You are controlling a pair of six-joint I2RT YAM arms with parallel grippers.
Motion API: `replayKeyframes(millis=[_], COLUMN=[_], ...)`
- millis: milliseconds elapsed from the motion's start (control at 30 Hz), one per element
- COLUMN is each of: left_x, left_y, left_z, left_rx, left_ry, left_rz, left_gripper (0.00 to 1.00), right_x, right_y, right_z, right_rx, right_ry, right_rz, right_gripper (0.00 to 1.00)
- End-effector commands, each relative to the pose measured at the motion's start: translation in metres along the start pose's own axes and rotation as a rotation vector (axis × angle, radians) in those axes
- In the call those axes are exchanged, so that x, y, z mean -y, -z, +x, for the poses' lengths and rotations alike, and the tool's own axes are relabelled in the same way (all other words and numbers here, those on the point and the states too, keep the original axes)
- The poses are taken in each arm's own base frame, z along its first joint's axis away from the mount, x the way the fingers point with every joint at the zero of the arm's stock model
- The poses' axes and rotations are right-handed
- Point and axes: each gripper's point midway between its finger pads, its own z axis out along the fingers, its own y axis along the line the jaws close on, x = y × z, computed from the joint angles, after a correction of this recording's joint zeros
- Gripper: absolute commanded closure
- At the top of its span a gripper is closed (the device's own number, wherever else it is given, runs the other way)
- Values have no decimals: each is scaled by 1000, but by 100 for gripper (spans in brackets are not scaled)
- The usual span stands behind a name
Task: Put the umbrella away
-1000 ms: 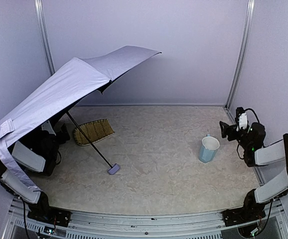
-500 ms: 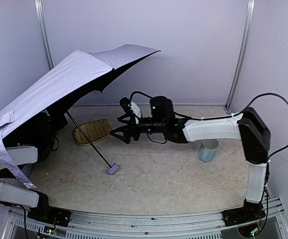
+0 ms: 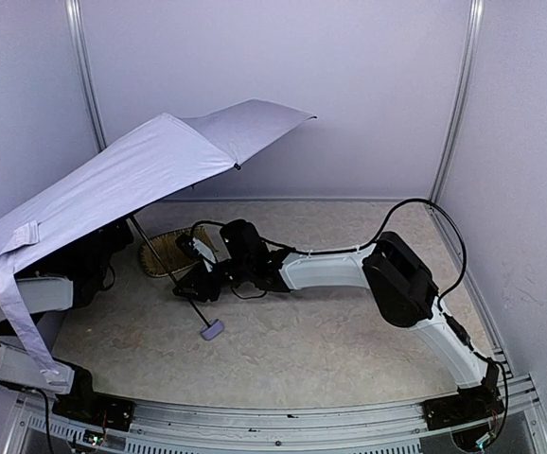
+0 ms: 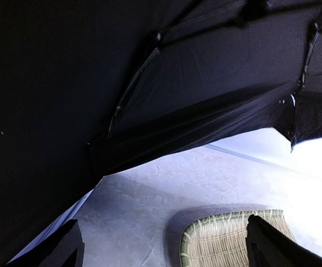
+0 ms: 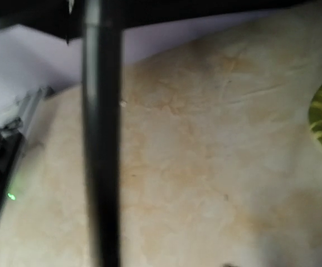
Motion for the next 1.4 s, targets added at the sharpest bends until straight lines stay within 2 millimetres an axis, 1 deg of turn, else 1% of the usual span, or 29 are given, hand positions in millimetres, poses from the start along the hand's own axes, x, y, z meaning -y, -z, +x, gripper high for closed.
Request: replayKeyframes(millis=[0,33,67,167,233,267,300,333,433,467,533,600,633,700,733,800,833,867,933,1000,1033,1100,1133,1167,1200,1233,1267,1300,1367], left_x=[13,15,17,29,43,50,67,77,116,135,176,217,235,266,279,304,319,328,339,343,345,346,347,347,348,349,349,349,349], left_y=[-2,-3,-2,0,3,5,11,16,35,47,79,116,132,152,153,144,135,129,119,109,106,101,101,101,103,105,107,110,115], left_z=[-4,-5,-6,-10,-13,-14,-13,-13,-12,-13,-24,-43,-52,-65,-69,-69,-64,-59,-54,-48,-46,-42,-40,-39,-37,-36,-35,-34,-33], left_rx=[-1,-3,-6,-12,-14,-17,-27,-34,-66,-78,-77,-48,-32,-27,-42,-114,-152,-178,-204,-216,-216,-224,-228,-232,-236,-241,-247,-251,-254], left_ry=[14,13,10,2,-14,-26,-37,-42,-26,-16,8,39,66,129,167,258,283,296,314,334,342,357,362,369,375,383,394,405,405], left_rz=[51,58,66,103,149,173,224,258,422,510,705,897,971,1073,1093,1111,1110,1107,1090,1061,1055,1038,1039,1044,1056,1072,1083,1097,1131], left_gripper=[2,2,2,3,3,3,4,4,8,10,13,14,14,10,8,7,8,8,9,12,15,27,35,47,66,83,96,100,100], right_x=[-6,-4,-2,11,24,29,33,38,43,43,43,43,43,38,34,26,22,18,12,4,-1,-5,-6,-7,-7,-7,-8,-9,-14], right_y=[-8,-6,-2,20,46,65,84,104,163,180,206,222,226,232,234,236,236,236,237,238,238,238,238,238,239,239,240,241,240], right_z=[7,3,-3,-32,-55,-71,-83,-95,-114,-119,-120,-117,-114,-111,-110,-110,-109,-108,-104,-102,-102,-101,-100,-99,-99,-99,-98,-97,-98], right_rx=[9,17,29,98,166,218,262,310,409,436,456,445,432,420,418,409,396,385,363,357,363,364,360,355,353,353,350,350,342], right_ry=[-61,-71,-83,-97,-134,-152,-171,-188,-140,-111,-57,-38,-26,10,32,71,104,131,184,224,241,259,265,269,270,271,273,275,294], right_rz=[-27,-21,-9,94,195,250,306,379,643,729,870,964,998,1062,1089,1138,1162,1189,1241,1270,1272,1275,1277,1277,1279,1278,1276,1271,1234], right_gripper=[86,96,100,100,100,100,100,100,100,100,100,100,100,100,100,100,100,100,100,100,100,100,100,100,100,100,100,100,100])
